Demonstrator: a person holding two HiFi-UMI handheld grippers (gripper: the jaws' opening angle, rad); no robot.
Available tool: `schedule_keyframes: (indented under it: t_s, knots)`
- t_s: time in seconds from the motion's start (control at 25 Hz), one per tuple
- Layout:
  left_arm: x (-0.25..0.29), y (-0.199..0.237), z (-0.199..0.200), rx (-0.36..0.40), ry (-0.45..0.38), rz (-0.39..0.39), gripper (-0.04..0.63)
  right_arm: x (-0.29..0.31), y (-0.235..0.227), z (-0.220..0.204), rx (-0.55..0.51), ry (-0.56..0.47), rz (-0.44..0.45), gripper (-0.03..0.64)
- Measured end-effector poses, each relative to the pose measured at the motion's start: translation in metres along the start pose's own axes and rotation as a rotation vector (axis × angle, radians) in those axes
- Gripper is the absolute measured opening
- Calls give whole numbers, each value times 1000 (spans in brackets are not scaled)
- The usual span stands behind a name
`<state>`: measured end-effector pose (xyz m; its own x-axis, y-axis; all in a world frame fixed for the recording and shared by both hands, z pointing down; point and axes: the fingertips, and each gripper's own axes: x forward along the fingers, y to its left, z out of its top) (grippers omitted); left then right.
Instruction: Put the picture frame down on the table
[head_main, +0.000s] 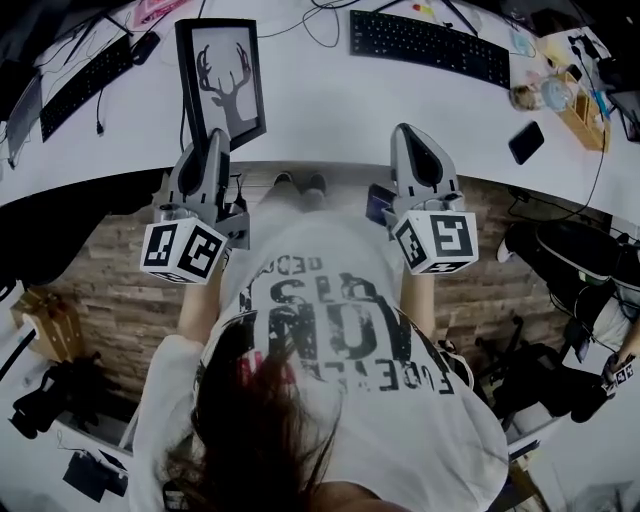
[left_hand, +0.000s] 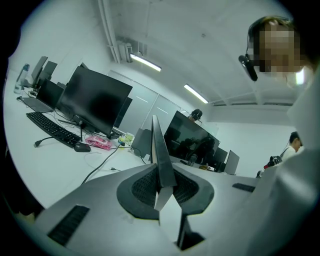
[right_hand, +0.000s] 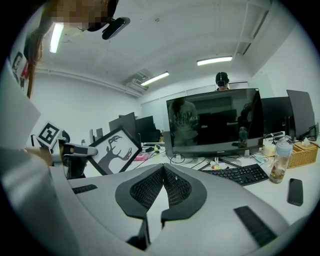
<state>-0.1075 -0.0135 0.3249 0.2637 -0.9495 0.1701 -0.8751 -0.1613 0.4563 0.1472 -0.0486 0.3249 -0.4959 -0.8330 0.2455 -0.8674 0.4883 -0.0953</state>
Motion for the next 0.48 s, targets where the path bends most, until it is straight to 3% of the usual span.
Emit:
schedule_keyframes:
  t_s: [0.48]
  knots:
    - [19,24,7,-29,62,-32,38,27,7,5,25,18,-60,0]
